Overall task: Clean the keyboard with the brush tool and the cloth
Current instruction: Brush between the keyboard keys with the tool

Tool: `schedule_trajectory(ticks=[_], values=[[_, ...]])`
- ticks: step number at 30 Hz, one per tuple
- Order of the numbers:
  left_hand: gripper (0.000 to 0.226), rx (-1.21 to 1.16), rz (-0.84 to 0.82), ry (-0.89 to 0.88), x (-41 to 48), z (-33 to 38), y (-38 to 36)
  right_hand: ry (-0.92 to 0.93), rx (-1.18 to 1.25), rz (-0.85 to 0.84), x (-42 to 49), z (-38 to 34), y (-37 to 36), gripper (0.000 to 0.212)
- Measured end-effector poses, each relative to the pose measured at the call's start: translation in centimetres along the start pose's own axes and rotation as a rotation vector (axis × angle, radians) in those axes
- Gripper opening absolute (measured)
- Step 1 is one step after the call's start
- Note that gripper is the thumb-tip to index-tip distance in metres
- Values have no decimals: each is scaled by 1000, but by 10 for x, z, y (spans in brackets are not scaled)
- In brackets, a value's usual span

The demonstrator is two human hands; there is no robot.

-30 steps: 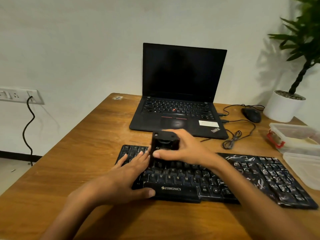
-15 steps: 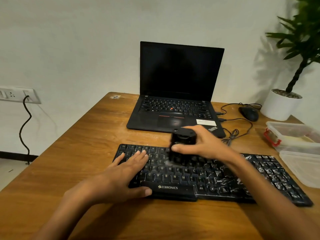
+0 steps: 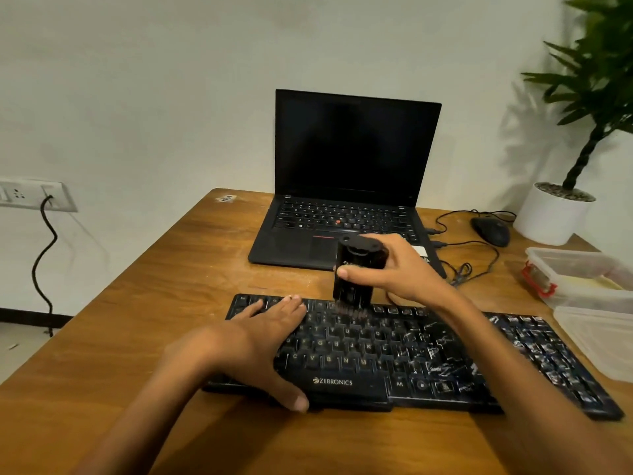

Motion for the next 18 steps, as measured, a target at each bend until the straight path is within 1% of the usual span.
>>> schedule_trajectory(ticks=[2,3,5,6,7,9,10,11,13,14,15,16,17,18], values=[[111,-6,7,-3,0,0,0,-18,-4,-111,0,0,-7,12],[111,-7,6,-2,0,-1,1,-14,-13,-114,0,0,-8,13],[111,-8,4,-2,0,-1,1,24,-14,-9,3,0,0,12],[112,-11,4,-4,1,-2,0,30,3,19,4,0,4,15],[112,-18,7,-8,1,-3,0,29,24,3,4,0,5,20],[113,-32,12,-18,3,-4,0,-6,26,-133,1,0,-6,21],[113,-36,12,-23,3,-4,-1,-20,-8,-161,1,1,-11,22],[113,-38,13,-24,4,-4,-1,-25,-30,-126,2,3,-10,25],[113,-48,17,-23,5,-5,-1,-1,-54,34,7,5,1,22],[113,-53,17,-25,5,-5,-2,11,-38,57,7,5,4,22],[113,-56,19,-29,5,-5,-2,15,-12,30,7,3,3,26],[113,-63,22,-29,5,-5,-2,3,11,-39,6,2,-3,31],[113,-70,23,-30,5,-5,-1,-21,10,-105,5,4,-10,33],[112,-72,24,-32,5,-4,-2,-36,-8,-116,4,5,-15,31]])
Point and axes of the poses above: each hand's wrist, its own x-axis towards the middle knuckle, its own y-axis out of the back of the hand, z = x × y, the point moved 4 cm from there along x, towards the middle knuckle, and after that the axes turned 1 degree about x, right-handed, at the moved point
